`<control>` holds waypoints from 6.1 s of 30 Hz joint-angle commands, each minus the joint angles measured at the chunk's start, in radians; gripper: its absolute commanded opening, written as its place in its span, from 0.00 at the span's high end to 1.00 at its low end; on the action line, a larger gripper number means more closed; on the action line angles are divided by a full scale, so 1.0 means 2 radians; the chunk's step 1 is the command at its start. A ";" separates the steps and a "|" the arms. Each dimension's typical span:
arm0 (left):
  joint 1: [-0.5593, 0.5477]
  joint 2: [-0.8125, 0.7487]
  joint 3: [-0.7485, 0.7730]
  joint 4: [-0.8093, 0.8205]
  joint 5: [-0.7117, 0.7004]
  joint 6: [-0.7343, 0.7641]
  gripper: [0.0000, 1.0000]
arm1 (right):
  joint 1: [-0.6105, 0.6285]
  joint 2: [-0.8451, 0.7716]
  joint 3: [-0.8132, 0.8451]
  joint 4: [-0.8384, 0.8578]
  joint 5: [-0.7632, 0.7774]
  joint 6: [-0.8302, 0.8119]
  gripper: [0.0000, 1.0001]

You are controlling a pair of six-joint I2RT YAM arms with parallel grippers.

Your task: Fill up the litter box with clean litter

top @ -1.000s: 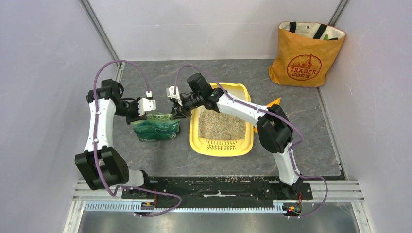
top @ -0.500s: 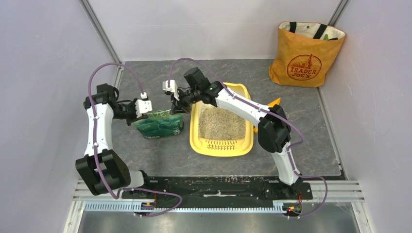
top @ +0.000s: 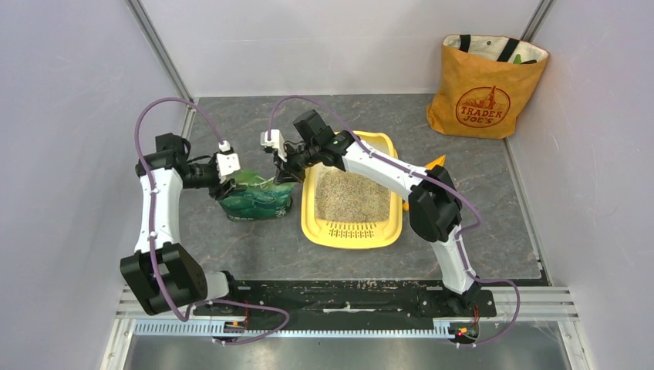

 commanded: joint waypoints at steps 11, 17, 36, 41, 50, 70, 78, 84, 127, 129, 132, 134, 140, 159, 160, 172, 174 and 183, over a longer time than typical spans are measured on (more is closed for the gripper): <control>-0.016 0.045 0.007 0.050 -0.019 -0.130 0.98 | -0.015 -0.036 -0.037 0.017 0.019 0.009 1.00; -0.010 0.040 0.028 -0.017 0.003 -0.083 0.63 | -0.017 -0.043 -0.028 0.010 -0.007 0.037 0.70; -0.039 -0.032 0.088 0.105 0.008 -0.271 0.14 | -0.161 -0.225 -0.056 -0.032 0.081 0.297 0.17; -0.076 -0.052 0.101 0.174 -0.029 -0.362 0.12 | -0.292 -0.287 -0.098 -0.192 0.116 0.227 0.20; -0.125 -0.069 0.089 0.218 -0.030 -0.432 0.11 | -0.448 -0.389 -0.314 -0.265 0.281 0.047 0.31; -0.138 -0.095 0.064 0.224 -0.050 -0.437 0.10 | -0.419 -0.264 -0.400 -0.088 0.371 0.063 0.42; -0.138 -0.092 0.074 0.214 -0.055 -0.428 0.09 | -0.415 -0.215 -0.405 -0.056 0.417 0.048 0.48; -0.139 -0.088 0.076 0.214 -0.057 -0.424 0.09 | -0.415 -0.205 -0.413 -0.041 0.430 0.036 0.56; -0.316 -0.081 0.067 0.214 0.065 -0.440 0.09 | -0.191 -0.333 -0.021 -0.356 -0.110 0.033 1.00; -0.333 -0.080 0.063 0.212 0.068 -0.444 0.12 | -0.170 -0.332 -0.022 -0.351 -0.110 0.032 1.00; -0.352 -0.079 0.055 0.224 0.080 -0.469 0.16 | -0.144 -0.333 -0.029 -0.341 -0.113 0.035 1.00; -0.365 -0.080 0.050 0.248 0.091 -0.502 0.18 | -0.129 -0.329 -0.030 -0.335 -0.112 0.038 1.00; -0.412 -0.083 0.044 0.273 0.068 -0.545 0.26 | -0.100 -0.316 -0.028 -0.335 -0.104 0.030 1.00; -0.431 -0.105 0.015 0.296 0.084 -0.565 0.98 | -0.081 -0.304 -0.013 -0.344 -0.104 0.022 0.88; -0.430 -0.104 0.015 0.300 0.080 -0.576 0.98 | -0.081 -0.304 -0.011 -0.344 -0.100 0.024 0.68; -0.394 -0.129 -0.052 0.476 0.071 -0.742 0.98 | -0.097 -0.370 -0.077 -0.223 -0.078 0.080 0.13; -0.389 -0.137 -0.064 0.512 0.062 -0.769 0.98 | -0.097 -0.379 -0.103 -0.184 -0.061 0.102 0.13; -0.389 -0.163 -0.106 0.595 0.051 -0.834 0.98 | -0.095 -0.415 -0.196 -0.017 -0.064 0.164 0.15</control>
